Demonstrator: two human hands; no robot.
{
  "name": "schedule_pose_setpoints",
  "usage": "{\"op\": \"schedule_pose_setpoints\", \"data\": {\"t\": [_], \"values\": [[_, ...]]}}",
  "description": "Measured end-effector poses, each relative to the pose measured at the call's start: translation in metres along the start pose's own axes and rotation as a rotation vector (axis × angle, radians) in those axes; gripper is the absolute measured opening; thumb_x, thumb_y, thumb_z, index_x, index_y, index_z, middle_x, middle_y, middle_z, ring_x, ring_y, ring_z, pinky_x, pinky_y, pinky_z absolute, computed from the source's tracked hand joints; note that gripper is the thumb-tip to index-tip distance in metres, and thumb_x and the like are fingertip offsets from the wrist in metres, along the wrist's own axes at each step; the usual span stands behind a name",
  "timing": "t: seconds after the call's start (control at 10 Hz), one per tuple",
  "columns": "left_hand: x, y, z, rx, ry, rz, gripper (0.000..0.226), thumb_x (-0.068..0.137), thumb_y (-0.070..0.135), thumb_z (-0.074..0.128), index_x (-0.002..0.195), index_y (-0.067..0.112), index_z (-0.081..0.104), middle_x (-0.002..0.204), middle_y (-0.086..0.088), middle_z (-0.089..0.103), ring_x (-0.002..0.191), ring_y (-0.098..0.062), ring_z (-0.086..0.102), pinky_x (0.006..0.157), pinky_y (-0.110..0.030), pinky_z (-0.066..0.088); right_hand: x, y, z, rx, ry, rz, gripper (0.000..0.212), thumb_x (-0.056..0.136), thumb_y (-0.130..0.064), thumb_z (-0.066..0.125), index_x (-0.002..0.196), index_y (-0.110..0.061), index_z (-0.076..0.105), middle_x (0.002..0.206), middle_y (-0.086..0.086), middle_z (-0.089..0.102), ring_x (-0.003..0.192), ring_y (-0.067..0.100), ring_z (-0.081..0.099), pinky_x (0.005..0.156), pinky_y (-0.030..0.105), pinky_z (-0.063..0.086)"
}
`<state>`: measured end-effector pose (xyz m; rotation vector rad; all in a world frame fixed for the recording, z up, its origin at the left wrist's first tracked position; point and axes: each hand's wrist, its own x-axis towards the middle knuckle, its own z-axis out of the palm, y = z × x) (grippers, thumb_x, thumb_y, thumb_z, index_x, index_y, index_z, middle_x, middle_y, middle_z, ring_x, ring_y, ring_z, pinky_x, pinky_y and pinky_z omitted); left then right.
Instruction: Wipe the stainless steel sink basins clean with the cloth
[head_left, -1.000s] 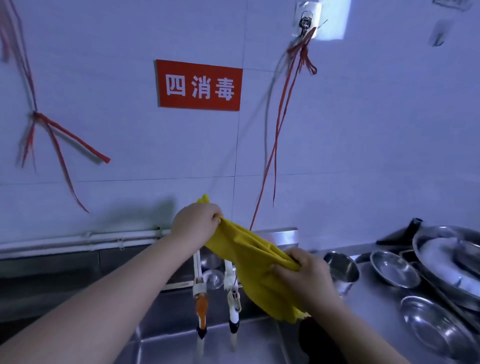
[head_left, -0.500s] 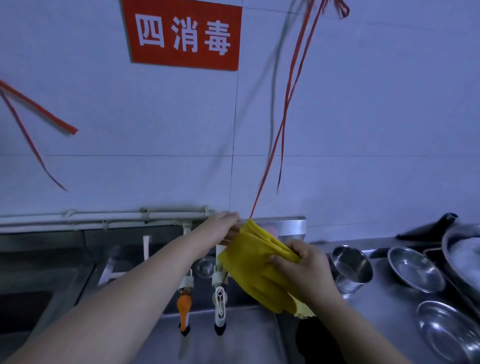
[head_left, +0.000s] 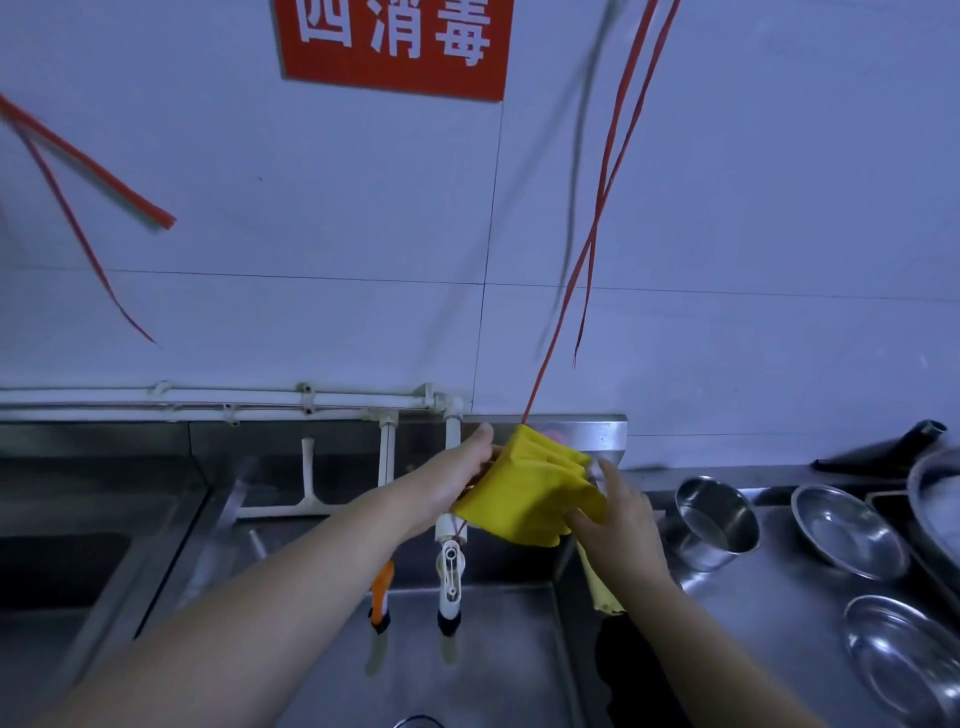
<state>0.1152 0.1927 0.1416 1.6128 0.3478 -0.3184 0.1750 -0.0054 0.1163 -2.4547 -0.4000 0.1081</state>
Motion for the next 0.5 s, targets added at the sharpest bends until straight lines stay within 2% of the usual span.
{"op": "schedule_pose_setpoints", "data": {"t": [0.1, 0.2, 0.3, 0.4, 0.5], "values": [[-0.005, 0.001, 0.002, 0.031, 0.057, 0.005, 0.062, 0.097, 0.059, 0.008, 0.137, 0.028, 0.044, 0.137, 0.006, 0.044, 0.117, -0.005, 0.04, 0.097, -0.025, 0.027, -0.005, 0.004, 0.003, -0.002, 0.068, -0.012, 0.072, 0.082, -0.018, 0.069, 0.144, -0.009, 0.034, 0.144, 0.011, 0.041, 0.132, 0.028, 0.034, 0.103, 0.033, 0.027], [-0.011, 0.003, 0.003, -0.005, 0.125, 0.01, 0.064, 0.098, 0.056, 0.008, 0.141, 0.022, 0.042, 0.148, -0.006, 0.039, 0.124, -0.011, 0.04, 0.095, -0.026, 0.029, -0.009, 0.01, 0.006, -0.027, 0.124, -0.03, 0.068, 0.078, -0.013, 0.069, 0.14, -0.006, 0.042, 0.143, 0.012, 0.043, 0.129, 0.032, 0.037, 0.105, 0.037, 0.027], [-0.019, -0.001, 0.003, -0.003, 0.166, 0.033, 0.064, 0.099, 0.053, 0.01, 0.142, 0.016, 0.039, 0.148, -0.009, 0.039, 0.134, -0.02, 0.038, 0.099, -0.027, 0.03, -0.016, 0.012, 0.007, -0.009, 0.168, -0.08, 0.059, 0.075, -0.008, 0.07, 0.131, -0.005, 0.051, 0.134, 0.012, 0.051, 0.121, 0.034, 0.045, 0.1, 0.037, 0.032], [-0.032, -0.001, 0.002, 0.007, 0.239, 0.041, 0.059, 0.102, 0.046, 0.015, 0.135, 0.011, 0.048, 0.133, -0.01, 0.052, 0.121, -0.02, 0.05, 0.092, -0.026, 0.039, -0.028, 0.01, 0.006, 0.006, 0.124, -0.136, 0.047, 0.078, -0.005, 0.068, 0.123, -0.005, 0.058, 0.123, 0.01, 0.057, 0.116, 0.029, 0.049, 0.087, 0.026, 0.032], [-0.048, -0.007, -0.002, -0.06, 0.252, -0.014, 0.036, 0.103, 0.032, 0.028, 0.096, 0.014, 0.058, 0.094, -0.003, 0.055, 0.081, -0.011, 0.052, 0.066, -0.017, 0.039, -0.04, 0.006, 0.011, -0.031, 0.027, -0.16, 0.042, 0.083, -0.01, 0.063, 0.125, -0.01, 0.058, 0.126, 0.007, 0.056, 0.117, 0.024, 0.048, 0.091, 0.025, 0.035]]}}
